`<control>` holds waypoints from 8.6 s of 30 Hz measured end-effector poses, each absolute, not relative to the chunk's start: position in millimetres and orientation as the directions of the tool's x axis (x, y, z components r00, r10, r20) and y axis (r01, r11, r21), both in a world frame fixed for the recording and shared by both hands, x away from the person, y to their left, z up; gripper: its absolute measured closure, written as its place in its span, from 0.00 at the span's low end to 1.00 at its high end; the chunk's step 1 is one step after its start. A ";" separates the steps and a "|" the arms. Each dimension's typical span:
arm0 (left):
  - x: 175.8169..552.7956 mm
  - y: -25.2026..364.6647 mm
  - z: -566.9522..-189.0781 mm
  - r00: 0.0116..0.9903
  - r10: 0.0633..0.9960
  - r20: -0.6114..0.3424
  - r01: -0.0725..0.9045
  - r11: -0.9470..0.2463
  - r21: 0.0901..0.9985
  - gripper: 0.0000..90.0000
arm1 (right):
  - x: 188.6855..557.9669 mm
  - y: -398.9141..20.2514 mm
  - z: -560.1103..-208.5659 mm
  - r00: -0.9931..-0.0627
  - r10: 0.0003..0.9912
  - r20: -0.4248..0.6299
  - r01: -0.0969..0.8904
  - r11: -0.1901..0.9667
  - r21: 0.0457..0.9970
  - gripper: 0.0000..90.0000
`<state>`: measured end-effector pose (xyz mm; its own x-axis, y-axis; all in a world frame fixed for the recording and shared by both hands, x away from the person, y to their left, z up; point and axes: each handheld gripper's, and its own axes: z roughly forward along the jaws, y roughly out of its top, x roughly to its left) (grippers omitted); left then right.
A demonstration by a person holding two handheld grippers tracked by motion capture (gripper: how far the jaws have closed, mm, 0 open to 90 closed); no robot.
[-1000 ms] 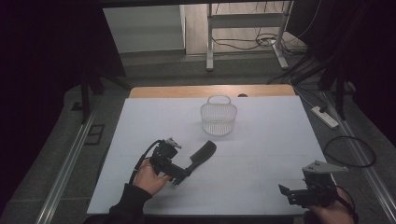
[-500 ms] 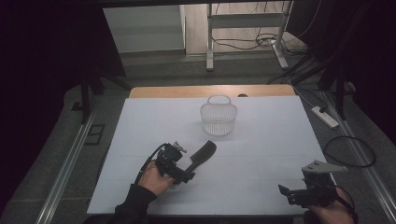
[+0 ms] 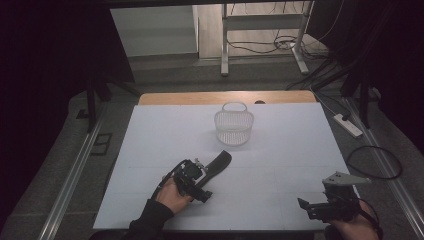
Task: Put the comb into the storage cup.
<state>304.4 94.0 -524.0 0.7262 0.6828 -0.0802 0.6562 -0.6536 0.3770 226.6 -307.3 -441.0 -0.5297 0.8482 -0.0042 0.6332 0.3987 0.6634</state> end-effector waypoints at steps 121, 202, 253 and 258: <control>229.3 134.3 -447.2 0.758 0.634 -0.153 0.503 -0.418 0.756 0.80 | 270.0 -246.1 -413.2 -0.722 0.661 0.204 0.521 0.325 0.790 0.00; 235.6 123.7 -452.2 0.758 0.636 -0.146 0.477 -0.387 0.789 0.80 | 346.5 -141.4 -407.4 -0.684 0.525 0.507 0.705 0.299 0.643 0.34; 251.4 173.6 -454.1 0.673 0.696 -0.251 0.577 -0.282 0.767 0.02 | 348.9 -166.8 -399.0 -0.707 0.445 0.549 0.677 0.205 0.707 0.93; 248.7 182.0 -452.5 0.672 0.708 -0.218 0.564 -0.298 0.770 0.01 | 349.9 -170.6 -396.1 -0.709 0.452 0.542 0.672 0.200 0.713 0.93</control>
